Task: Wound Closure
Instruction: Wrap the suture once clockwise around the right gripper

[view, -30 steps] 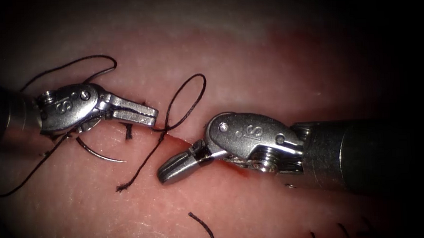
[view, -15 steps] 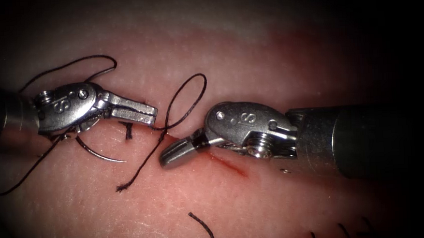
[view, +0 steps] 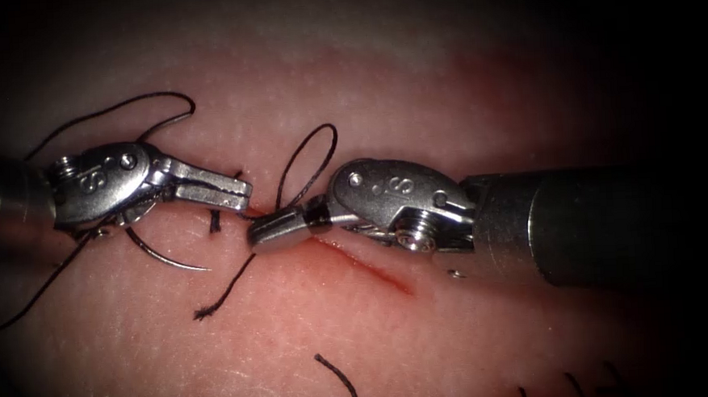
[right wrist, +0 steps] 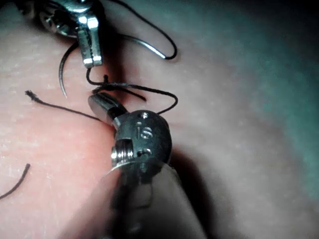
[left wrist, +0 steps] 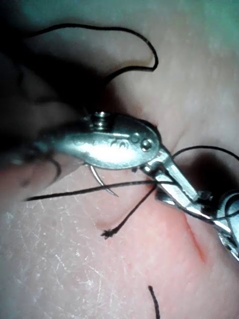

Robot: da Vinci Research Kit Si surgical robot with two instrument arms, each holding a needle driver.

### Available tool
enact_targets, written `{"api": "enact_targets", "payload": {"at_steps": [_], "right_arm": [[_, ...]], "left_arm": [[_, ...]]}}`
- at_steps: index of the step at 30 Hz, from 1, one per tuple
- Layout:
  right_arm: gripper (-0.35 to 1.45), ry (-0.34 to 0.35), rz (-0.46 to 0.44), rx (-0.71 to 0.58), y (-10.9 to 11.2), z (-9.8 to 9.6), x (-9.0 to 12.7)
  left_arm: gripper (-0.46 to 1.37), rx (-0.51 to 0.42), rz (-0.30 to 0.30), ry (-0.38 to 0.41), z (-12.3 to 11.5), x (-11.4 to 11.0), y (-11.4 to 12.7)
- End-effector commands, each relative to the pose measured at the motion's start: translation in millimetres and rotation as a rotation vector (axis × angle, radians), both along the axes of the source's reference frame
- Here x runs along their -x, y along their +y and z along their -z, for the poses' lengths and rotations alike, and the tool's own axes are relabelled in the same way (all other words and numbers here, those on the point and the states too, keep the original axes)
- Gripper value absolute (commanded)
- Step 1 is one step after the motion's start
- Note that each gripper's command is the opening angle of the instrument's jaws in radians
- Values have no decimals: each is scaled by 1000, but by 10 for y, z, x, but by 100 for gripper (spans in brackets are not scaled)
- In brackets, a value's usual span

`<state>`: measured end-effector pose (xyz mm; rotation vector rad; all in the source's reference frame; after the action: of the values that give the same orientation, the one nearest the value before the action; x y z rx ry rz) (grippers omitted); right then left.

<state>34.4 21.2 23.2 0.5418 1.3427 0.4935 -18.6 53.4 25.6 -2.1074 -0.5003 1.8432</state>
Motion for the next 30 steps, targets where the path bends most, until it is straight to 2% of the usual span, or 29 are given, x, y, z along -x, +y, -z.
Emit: {"api": "enact_targets", "payload": {"at_steps": [1,7,15,22,25,30], "right_arm": [[-35,-4,-21,5,0,0,0],[-35,12,-115,16,6,-1,-5],[-35,106,-230,19,14,0,-5],[-35,140,-319,21,21,3,-5],[-35,162,-335,21,24,4,-4],[-35,231,-288,17,27,5,-7]], "left_arm": [[-35,2,-7,-4,0,0,0],[-35,3,-7,-3,-1,1,-2],[-35,8,-8,-3,-8,0,-3],[-35,18,-10,-4,-20,-1,-5],[-35,23,-10,-4,-26,-1,-5],[-35,17,-12,-3,-43,-1,-4]]}}
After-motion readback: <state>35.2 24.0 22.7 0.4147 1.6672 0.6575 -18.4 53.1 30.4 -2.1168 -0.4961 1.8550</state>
